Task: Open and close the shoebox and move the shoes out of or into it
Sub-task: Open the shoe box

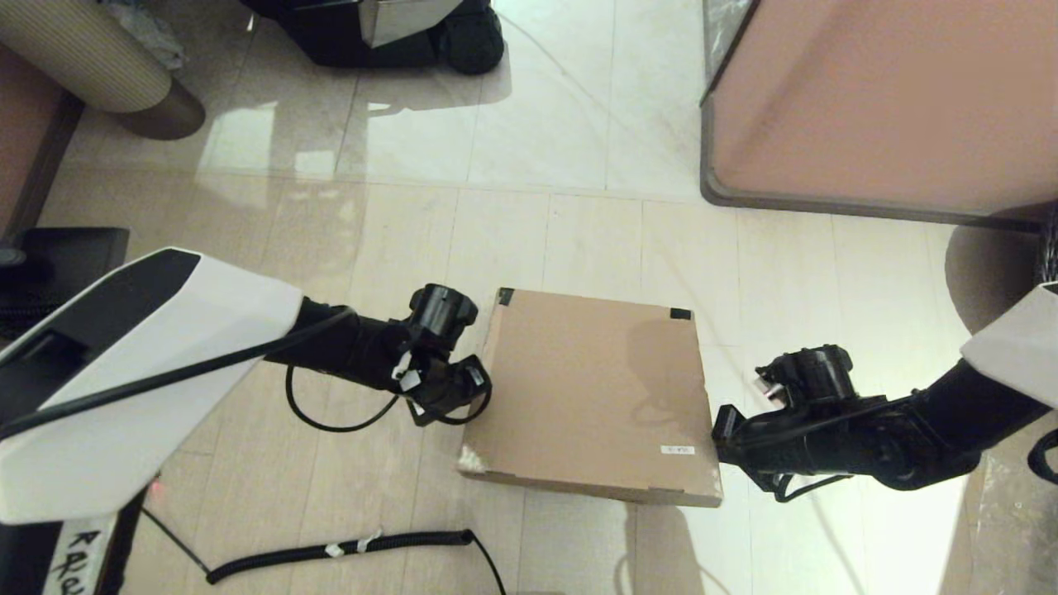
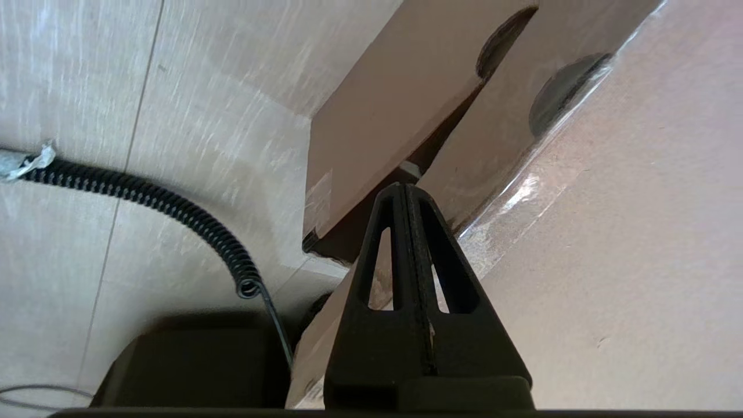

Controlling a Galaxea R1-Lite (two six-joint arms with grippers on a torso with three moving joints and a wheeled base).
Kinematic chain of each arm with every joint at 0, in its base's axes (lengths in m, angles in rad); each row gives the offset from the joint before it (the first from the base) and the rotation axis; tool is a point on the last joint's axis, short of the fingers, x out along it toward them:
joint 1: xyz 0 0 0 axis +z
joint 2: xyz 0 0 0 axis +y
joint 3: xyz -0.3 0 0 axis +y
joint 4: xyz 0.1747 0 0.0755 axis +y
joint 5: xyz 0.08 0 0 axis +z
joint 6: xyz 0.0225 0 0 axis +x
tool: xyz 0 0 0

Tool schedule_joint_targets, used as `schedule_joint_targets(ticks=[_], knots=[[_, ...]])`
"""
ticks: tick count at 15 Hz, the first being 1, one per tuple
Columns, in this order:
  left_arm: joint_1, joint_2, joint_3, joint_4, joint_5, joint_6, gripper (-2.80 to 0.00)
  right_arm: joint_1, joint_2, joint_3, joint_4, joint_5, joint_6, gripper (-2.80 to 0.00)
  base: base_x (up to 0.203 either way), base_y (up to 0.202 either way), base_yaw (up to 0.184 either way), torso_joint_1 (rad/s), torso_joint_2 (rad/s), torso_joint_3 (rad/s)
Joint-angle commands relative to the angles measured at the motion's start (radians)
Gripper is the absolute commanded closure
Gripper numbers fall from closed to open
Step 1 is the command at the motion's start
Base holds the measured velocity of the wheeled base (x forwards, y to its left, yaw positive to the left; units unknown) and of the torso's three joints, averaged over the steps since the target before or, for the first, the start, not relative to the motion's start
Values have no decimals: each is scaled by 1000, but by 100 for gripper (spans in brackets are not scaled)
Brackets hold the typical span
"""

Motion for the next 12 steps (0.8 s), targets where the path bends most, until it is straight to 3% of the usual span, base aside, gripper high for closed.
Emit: schedule_joint_targets(ticks=[1, 3, 7, 12], knots=[[4, -20, -6, 0, 2, -6, 0, -14, -82, 2, 38, 86, 59, 0, 0, 0, 0, 0, 0, 0], [4, -31, -11, 0, 2, -10, 0, -15, -113, 4, 78, 99, 88, 0, 0, 0, 0, 0, 0, 0], [7, -61, -22, 3, 3, -45, 0, -15, -169, -4, 89, 172, 273, 0, 0, 0, 0, 0, 0, 0], [67, -84, -52, 10, 47, -45, 0, -14, -170, 4, 84, 190, 288, 0, 0, 0, 0, 0, 0, 0]])
